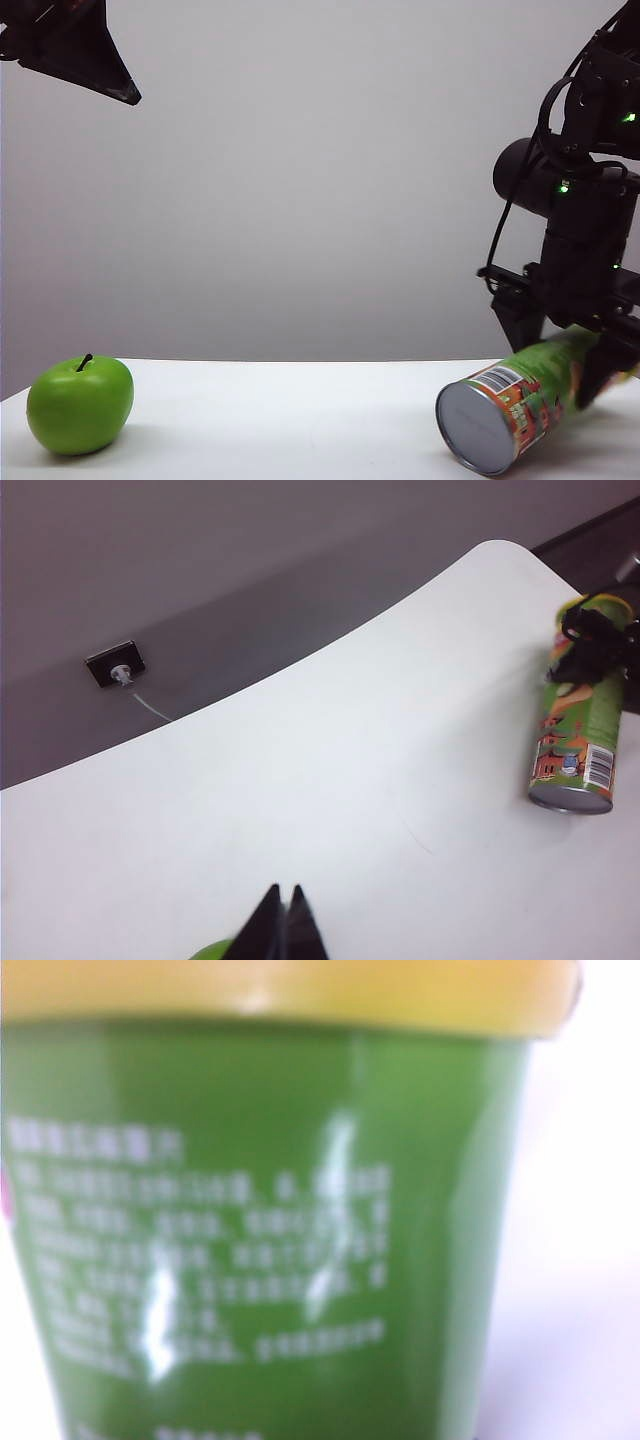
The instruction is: Pick up the green bucket of chips from the desk, place it near the apple, and finally stand it up.
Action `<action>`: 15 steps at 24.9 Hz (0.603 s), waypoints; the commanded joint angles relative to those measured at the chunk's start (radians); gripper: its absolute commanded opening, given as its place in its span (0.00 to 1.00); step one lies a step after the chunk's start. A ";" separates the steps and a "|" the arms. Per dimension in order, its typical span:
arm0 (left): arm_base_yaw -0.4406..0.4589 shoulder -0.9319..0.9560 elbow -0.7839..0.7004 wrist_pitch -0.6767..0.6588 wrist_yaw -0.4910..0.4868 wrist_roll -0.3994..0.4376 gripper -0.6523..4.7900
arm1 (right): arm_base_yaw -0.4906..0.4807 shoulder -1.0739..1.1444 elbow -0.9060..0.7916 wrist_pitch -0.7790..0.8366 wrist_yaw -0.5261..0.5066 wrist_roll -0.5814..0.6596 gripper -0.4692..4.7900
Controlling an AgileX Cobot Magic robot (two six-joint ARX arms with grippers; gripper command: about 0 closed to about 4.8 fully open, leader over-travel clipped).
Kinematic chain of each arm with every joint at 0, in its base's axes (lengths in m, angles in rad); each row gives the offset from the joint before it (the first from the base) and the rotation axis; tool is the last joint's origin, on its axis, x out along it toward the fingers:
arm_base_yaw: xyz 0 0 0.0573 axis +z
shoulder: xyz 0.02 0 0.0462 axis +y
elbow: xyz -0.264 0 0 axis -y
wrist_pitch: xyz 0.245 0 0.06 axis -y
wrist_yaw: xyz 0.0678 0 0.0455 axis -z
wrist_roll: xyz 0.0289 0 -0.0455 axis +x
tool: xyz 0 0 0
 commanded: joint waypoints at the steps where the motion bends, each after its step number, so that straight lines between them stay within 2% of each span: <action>1: -0.001 -0.002 0.003 0.008 0.002 -0.003 0.11 | -0.002 -0.005 -0.001 0.143 0.020 -0.197 0.61; 5: -0.001 -0.002 0.003 0.007 0.002 -0.003 0.11 | -0.001 -0.008 -0.001 0.326 -0.041 -0.363 0.61; 8: -0.001 -0.002 0.003 0.010 0.005 -0.003 0.11 | 0.003 -0.008 -0.002 0.462 -0.118 -0.516 0.61; 11: -0.001 -0.002 0.003 0.031 0.005 -0.003 0.12 | 0.027 -0.008 -0.002 0.580 -0.142 -0.684 0.61; 14: -0.001 -0.002 0.003 0.060 0.005 -0.003 0.12 | 0.124 -0.006 -0.002 0.762 -0.141 -0.987 0.61; 15: -0.001 -0.002 0.003 0.061 0.005 -0.003 0.12 | 0.141 -0.007 -0.002 0.795 -0.141 -1.004 0.61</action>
